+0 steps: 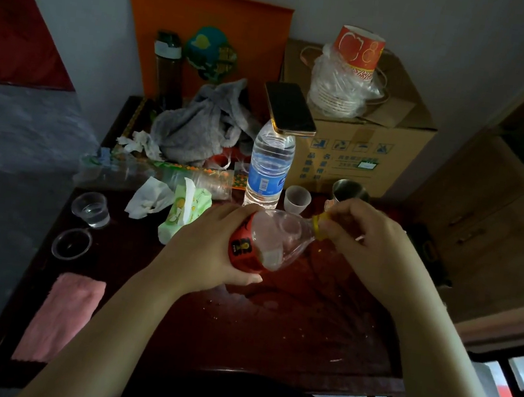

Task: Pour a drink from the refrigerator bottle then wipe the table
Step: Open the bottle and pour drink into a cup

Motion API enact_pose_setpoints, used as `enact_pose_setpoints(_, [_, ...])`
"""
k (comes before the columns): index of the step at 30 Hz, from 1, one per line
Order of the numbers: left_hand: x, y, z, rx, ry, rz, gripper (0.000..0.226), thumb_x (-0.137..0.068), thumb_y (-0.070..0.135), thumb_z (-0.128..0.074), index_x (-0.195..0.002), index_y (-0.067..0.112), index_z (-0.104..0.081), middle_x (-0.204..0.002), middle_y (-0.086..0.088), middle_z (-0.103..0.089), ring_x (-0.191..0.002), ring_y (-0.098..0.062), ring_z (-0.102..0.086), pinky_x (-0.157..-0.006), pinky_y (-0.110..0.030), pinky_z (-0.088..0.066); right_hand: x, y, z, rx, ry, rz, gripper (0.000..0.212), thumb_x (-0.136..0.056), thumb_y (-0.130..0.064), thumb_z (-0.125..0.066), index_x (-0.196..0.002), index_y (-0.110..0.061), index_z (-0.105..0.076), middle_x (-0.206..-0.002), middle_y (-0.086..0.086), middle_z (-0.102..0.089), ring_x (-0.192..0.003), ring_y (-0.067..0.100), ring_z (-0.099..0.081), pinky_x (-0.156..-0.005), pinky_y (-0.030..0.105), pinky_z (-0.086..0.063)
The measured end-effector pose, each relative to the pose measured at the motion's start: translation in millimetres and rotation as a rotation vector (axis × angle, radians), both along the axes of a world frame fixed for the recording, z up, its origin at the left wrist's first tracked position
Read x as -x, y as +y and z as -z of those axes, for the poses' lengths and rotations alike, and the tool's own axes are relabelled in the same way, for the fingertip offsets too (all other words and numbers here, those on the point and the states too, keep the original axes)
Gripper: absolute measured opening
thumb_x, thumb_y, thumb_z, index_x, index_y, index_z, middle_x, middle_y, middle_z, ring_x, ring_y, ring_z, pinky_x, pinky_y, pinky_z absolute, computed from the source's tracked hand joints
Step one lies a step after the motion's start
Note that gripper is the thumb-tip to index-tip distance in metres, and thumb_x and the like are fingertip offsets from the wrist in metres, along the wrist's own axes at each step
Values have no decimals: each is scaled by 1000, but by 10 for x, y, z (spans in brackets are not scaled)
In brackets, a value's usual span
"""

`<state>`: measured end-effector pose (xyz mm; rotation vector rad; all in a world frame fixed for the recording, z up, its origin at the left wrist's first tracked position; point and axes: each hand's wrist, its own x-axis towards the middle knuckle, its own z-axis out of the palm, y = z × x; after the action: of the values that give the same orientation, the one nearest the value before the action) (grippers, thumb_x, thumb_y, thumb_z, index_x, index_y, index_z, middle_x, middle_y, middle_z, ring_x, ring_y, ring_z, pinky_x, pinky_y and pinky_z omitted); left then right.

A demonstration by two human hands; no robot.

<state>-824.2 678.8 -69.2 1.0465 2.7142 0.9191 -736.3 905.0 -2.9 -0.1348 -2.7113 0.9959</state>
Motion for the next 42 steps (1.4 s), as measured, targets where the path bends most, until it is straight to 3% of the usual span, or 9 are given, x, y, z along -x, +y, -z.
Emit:
enact_pose_setpoints(6, [11, 0, -1, -10, -19, -1, 100, -50, 66, -77, -136, 43, -32, -129, 22, -44, -117, 1, -40, -86, -23, -36, -11, 91, -15, 150, -18, -188, 49, -79, -16, -73, -117, -43, -59, -110, -25, -57, -98, -1, -61, -81, 9, -46])
enact_pose_setpoints(9, [16, 8, 1, -6, -23, -7, 100, -50, 68, -75, -136, 43, -31, -131, 21, -43, -119, -1, -40, -91, -27, -39, -5, 46, -24, 156, -16, -114, 49, -76, -41, -71, -121, -47, -50, -113, -24, -55, -100, -6, -59, -77, 9, -48])
enact_pose_setpoints(12, [13, 11, 5, 0, -22, -8, 101, -50, 68, -75, -136, 43, -30, -132, 21, -43, -119, 0, -39, -89, -25, -37, 9, 11, -32, 28, -42, 43, 39, -75, -68, -49, -103, -42, -56, -94, -19, -62, -81, -5, -60, -65, 16, -47])
enact_pose_setpoints(14, [3, 14, 11, 5, -18, -4, 101, -50, 67, -76, -136, 44, -30, -131, 22, -42, -117, 3, -38, -86, -21, -33, 5, 0, -19, -10, -52, 28, 27, -80, -59, -53, -97, -39, -60, -81, -21, -63, -75, -6, -60, -60, 14, -43])
enact_pose_setpoints(16, [-4, 9, 15, 4, -17, -4, 101, -51, 67, -77, -136, 44, -30, -131, 23, -42, -114, 7, -35, -84, -18, -30, -5, 11, -20, 1, -38, -13, 21, -82, -50, -59, -101, -40, -62, -87, -23, -63, -83, -9, -58, -65, 10, -44])
enact_pose_setpoints(22, [-10, -4, 23, 3, -18, -4, 100, -51, 63, -79, -136, 42, -32, -131, 21, -43, -116, 3, -36, -86, -20, -31, -35, 90, 5, 30, -53, -129, 37, -80, -24, -70, -110, -44, -61, -103, -26, -55, -93, -4, -56, -79, 6, -42])
enact_pose_setpoints(29, [-12, 10, 96, 16, -66, -27, 102, -50, 65, -78, -137, 42, -30, -129, 20, -44, -115, 2, -37, -87, -22, -33, -37, 74, 95, 130, 36, -15, 21, -82, -31, -68, -101, -40, -64, -101, -26, -62, -93, -6, -58, -74, 5, -42])
enact_pose_setpoints(35, [43, 19, 172, 34, -89, -105, 99, -49, 65, -78, -134, 44, -30, -130, 19, -46, -112, 1, -39, -84, -25, -35, -115, 255, 228, 187, 44, 114, 25, -81, -33, -66, -104, -41, -62, -100, -19, -65, -89, 3, -64, -79, 30, -53])
enact_pose_setpoints(42, [180, 118, 214, 165, -87, -218, 96, -44, 70, -72, -129, 41, -36, -113, 13, -53, -106, -11, -52, -83, -39, -49, -321, 510, 530, 161, -27, 164, 23, -81, -30, -69, -101, -39, -64, -102, -16, -64, -89, -1, -60, -76, 11, -44])
